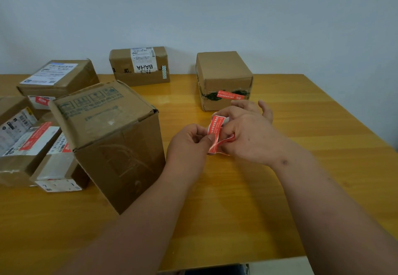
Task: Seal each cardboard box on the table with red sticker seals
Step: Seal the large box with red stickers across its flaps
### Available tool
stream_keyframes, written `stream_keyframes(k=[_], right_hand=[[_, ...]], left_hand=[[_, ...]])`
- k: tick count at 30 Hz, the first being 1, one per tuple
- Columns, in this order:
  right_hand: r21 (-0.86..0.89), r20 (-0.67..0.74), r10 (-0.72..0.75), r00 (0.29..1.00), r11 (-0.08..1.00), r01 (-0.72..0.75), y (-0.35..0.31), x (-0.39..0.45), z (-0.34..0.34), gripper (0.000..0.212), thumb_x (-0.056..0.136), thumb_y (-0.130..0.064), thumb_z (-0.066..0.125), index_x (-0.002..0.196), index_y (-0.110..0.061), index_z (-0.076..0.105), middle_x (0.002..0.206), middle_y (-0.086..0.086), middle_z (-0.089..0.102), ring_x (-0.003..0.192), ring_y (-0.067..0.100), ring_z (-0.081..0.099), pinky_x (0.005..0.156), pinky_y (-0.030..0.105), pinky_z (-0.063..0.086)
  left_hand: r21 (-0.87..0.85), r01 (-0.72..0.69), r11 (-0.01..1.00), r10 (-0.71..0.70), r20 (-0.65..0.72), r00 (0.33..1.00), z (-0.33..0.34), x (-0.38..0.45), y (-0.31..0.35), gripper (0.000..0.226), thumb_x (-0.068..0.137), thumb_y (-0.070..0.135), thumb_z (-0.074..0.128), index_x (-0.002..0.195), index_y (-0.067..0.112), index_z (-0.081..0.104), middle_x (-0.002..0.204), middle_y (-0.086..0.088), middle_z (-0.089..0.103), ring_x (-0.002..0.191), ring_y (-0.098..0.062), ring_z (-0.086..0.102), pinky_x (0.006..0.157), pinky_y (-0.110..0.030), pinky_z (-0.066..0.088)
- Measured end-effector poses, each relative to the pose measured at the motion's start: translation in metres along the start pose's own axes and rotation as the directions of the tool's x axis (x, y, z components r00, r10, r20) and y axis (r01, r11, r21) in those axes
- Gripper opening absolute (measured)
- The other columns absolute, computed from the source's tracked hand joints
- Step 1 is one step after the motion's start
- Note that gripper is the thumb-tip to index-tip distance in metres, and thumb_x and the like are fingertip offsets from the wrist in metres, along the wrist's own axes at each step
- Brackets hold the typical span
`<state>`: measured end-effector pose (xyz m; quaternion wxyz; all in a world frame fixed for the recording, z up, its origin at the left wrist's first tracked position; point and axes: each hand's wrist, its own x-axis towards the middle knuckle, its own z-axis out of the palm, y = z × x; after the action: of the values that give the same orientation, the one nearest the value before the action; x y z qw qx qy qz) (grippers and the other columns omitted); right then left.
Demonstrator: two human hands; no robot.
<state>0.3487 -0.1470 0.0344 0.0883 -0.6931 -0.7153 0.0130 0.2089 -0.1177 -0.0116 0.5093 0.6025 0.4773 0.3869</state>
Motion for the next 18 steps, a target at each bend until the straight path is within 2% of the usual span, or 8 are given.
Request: stream_keyframes(k=[5, 9, 18], right_hand=[[-0.015, -0.006, -0.009, 1.000, 1.000, 0.009, 0.0005, -0.0016, -0.0008, 0.012, 0.078, -0.046, 0.071, 0.087, -0.039, 0.076, 0.135, -0.027, 0.044, 0.142, 0.010, 0.012, 0.114, 0.052, -0.009], [-0.008, -0.007, -0.006, 1.000, 1.000, 0.006, 0.0011, -0.0032, -0.0012, 0.008, 0.077, -0.043, 0.073, 0.080, -0.036, 0.075, 0.135, -0.025, 0.045, 0.142, 0.010, 0.012, 0.114, 0.051, -0.009], [0.053, -0.015, -0.008, 1.000, 0.999, 0.009, 0.0028, -0.0050, -0.0016, 0.009, 0.074, -0.038, 0.077, 0.067, -0.035, 0.072, 0.130, -0.029, 0.046, 0.141, 0.009, 0.015, 0.114, 0.051, -0.007]], left_hand=[[-0.007, 0.004, 1.000, -0.004, -0.014, 1.000, 0.0010, -0.0003, 0.0001, 0.007, 0.092, 0.022, 0.062, 0.085, 0.022, 0.064, 0.079, -0.001, 0.071, 0.078, -0.021, 0.069, 0.066, -0.031, 0.049], [-0.018, 0.010, 1.000, -0.011, -0.039, 0.999, 0.0017, -0.0005, 0.0000, 0.007, 0.093, 0.021, 0.061, 0.087, 0.023, 0.063, 0.080, 0.000, 0.071, 0.069, -0.011, 0.068, 0.064, -0.028, 0.048], [-0.079, 0.034, 0.996, -0.040, -0.078, 0.996, 0.0012, -0.0011, 0.0012, 0.006, 0.095, 0.019, 0.058, 0.092, 0.019, 0.063, 0.083, -0.001, 0.070, 0.063, -0.002, 0.065, 0.057, -0.017, 0.047]])
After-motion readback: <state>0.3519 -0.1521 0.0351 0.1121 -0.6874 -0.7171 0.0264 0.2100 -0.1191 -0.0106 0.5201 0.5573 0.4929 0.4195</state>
